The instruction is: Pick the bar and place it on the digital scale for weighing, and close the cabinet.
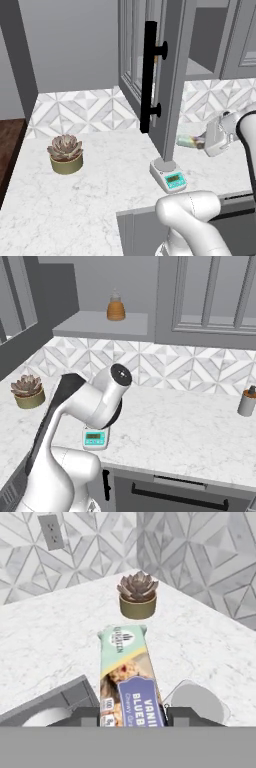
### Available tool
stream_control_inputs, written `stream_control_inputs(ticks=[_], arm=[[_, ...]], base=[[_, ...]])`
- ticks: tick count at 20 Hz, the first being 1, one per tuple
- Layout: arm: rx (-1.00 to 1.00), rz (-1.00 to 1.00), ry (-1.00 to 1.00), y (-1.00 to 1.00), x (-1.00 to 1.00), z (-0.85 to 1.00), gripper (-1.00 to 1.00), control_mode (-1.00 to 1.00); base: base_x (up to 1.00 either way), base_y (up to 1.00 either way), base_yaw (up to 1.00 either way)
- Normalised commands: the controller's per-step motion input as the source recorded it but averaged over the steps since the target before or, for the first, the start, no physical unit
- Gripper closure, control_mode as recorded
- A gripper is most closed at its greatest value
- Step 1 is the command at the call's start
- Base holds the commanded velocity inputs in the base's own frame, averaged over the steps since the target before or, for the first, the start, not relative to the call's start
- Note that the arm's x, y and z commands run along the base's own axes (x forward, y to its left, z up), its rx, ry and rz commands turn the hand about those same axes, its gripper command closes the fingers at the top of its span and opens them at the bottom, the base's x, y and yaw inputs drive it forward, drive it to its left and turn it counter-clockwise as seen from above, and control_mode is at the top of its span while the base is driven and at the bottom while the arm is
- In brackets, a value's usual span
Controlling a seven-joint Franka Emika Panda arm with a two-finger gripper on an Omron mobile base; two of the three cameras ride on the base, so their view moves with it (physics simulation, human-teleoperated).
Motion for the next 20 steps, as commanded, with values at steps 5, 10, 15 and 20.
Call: stream_control_inputs(ticks=[5, 10, 15, 20], arm=[[0.0, 0.18, 0.05, 0.0, 0.31, -0.49, 1.0, -1.0], [0.0, 0.1, 0.01, 0.01, 0.42, -0.36, 1.0, -1.0], [0.0, 0.11, 0.0, 0.12, 0.4, -0.5, 1.0, -1.0], [0.0, 0.1, 0.01, 0.16, 0.3, -0.47, 1.0, -1.0]], base=[[0.0, 0.0, 0.0], [0.0, 0.0, 0.0], [0.0, 0.0, 0.0], [0.0, 0.0, 0.0]])
